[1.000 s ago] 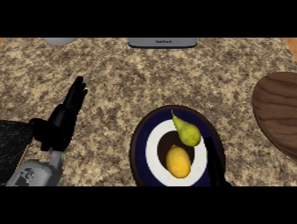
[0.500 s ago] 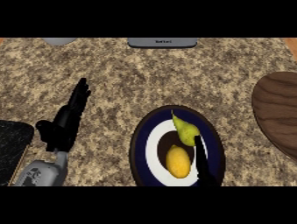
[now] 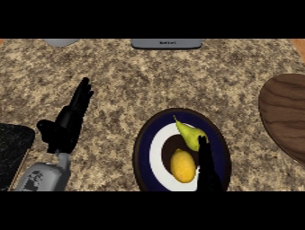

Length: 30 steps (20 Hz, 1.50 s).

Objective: Pick the lemon from the plate and place it in the bowl

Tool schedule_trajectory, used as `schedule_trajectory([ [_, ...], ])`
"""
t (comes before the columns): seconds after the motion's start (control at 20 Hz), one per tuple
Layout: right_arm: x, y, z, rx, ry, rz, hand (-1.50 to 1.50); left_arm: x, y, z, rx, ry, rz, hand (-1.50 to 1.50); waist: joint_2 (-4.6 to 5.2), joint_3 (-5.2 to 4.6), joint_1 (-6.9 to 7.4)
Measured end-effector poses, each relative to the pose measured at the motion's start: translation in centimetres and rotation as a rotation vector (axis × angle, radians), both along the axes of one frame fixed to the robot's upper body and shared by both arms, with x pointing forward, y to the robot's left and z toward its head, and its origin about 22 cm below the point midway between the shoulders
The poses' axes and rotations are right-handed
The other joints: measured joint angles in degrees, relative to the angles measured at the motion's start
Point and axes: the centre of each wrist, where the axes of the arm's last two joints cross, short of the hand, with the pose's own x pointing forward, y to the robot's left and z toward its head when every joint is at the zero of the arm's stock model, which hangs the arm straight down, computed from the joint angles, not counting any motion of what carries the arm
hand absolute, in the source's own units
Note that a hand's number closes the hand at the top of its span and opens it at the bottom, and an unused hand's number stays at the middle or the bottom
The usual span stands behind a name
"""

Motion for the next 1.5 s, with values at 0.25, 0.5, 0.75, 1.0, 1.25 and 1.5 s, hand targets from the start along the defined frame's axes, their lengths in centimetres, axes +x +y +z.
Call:
schedule_trajectory([
  [0.25,0.7,0.2,-0.8,-0.004,-0.002,0.034,1.5,0.1,0.0,-0.1,-0.002,0.003,0.0,0.0,-0.22,-0.16,-0.04],
  [0.5,1.3,0.4,-1.8,-0.094,-0.032,0.142,1.5,0.0,0.4,0.2,0.0,0.004,-0.003,0.0,-0.49,-0.35,-0.01],
  [0.75,1.7,0.8,-2.3,-0.103,-0.055,0.191,1.5,-0.6,0.6,-0.2,-0.006,0.007,-0.003,0.0,-0.64,-0.45,-0.14],
  [1.0,-0.9,-1.0,-2.0,-0.093,-0.081,0.435,1.5,-0.3,0.7,0.2,-0.004,0.0,-0.007,0.0,-0.67,-0.19,0.2],
  [1.25,-4.8,-3.8,-1.4,-0.091,-0.092,0.837,1.5,-0.2,0.8,0.3,-0.002,0.005,-0.012,0.0,-0.51,0.15,0.96],
  [1.5,-7.0,-7.5,1.8,0.024,-0.221,1.063,1.5,-0.3,0.9,0.3,-0.004,0.01,0.001,0.0,-0.48,0.34,-0.23],
])
